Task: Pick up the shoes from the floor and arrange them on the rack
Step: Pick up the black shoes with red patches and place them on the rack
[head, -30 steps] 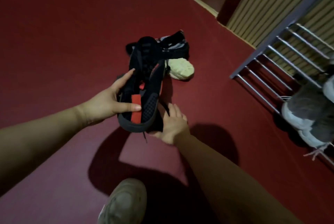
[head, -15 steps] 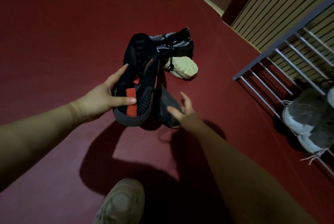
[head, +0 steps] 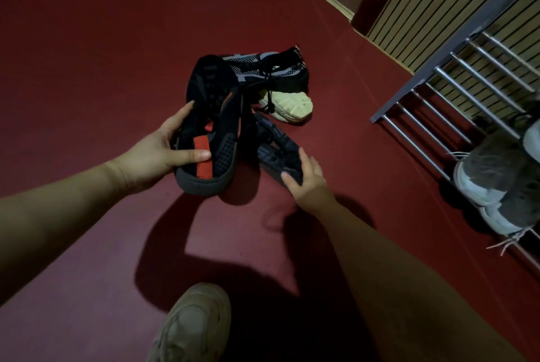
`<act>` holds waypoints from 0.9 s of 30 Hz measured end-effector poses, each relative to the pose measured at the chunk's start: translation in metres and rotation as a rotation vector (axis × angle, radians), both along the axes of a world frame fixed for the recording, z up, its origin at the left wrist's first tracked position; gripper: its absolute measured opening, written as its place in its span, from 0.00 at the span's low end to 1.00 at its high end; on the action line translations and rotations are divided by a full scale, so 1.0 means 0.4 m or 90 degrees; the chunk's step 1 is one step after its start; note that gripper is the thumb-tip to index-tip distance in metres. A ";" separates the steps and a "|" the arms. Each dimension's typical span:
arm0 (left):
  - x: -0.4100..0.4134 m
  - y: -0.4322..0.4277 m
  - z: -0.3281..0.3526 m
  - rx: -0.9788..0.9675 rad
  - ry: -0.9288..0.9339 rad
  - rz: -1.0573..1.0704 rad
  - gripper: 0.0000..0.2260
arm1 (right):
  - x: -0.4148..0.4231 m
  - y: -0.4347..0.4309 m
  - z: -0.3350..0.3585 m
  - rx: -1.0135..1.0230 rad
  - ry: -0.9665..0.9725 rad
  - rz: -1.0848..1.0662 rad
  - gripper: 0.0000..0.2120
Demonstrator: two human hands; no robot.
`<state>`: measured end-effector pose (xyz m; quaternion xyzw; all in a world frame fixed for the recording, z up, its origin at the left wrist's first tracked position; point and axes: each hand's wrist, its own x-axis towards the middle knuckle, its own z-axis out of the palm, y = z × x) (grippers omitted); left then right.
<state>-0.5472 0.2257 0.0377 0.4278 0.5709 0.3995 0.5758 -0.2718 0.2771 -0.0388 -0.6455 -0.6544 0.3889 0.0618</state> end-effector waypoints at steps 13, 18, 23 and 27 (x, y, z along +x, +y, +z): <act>-0.054 -0.002 0.010 -0.007 0.019 0.010 0.41 | -0.017 -0.018 0.044 0.020 -0.266 0.168 0.24; -0.059 -0.019 -0.006 -0.023 0.019 0.018 0.42 | -0.022 -0.002 0.066 -0.009 -0.282 0.186 0.22; -0.035 -0.044 -0.002 -0.040 0.016 -0.062 0.56 | -0.004 -0.021 0.055 -0.026 -0.211 0.154 0.30; 0.007 -0.041 0.004 -0.043 0.008 -0.133 0.53 | 0.037 -0.028 0.059 0.008 -0.158 0.079 0.36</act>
